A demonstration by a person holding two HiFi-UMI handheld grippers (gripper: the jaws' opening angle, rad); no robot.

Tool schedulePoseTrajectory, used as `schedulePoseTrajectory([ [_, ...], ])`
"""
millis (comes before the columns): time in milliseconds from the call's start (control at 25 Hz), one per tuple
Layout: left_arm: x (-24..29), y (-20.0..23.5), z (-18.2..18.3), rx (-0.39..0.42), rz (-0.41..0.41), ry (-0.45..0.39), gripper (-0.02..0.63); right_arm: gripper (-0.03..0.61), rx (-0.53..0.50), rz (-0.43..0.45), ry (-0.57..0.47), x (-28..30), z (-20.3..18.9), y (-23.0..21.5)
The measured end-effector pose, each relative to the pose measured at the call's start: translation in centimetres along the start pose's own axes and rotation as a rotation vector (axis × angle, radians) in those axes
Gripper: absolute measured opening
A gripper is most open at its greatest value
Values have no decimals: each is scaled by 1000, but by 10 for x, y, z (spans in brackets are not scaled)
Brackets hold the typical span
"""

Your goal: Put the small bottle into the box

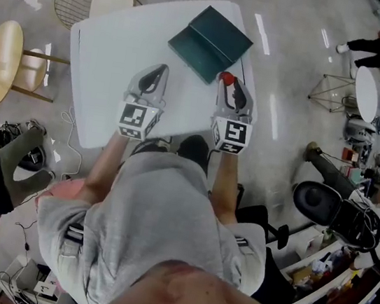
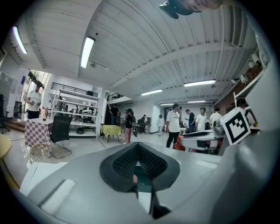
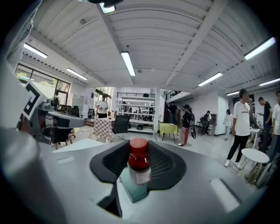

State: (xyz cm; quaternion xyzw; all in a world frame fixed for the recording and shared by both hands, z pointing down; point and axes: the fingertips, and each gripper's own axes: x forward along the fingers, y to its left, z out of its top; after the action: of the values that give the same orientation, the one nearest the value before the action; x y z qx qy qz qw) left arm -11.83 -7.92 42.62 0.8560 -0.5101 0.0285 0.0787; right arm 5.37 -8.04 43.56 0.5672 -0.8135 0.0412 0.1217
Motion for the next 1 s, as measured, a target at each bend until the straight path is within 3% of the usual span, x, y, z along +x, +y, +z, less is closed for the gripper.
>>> schedulePoseTrajectory([
  [400,12,25,0,-24,64,4,12,130,-28,93,6,42,10,17],
  [1000,43,74,-18,-86,261,42,12,130,-61,311,66,131,-4,25],
])
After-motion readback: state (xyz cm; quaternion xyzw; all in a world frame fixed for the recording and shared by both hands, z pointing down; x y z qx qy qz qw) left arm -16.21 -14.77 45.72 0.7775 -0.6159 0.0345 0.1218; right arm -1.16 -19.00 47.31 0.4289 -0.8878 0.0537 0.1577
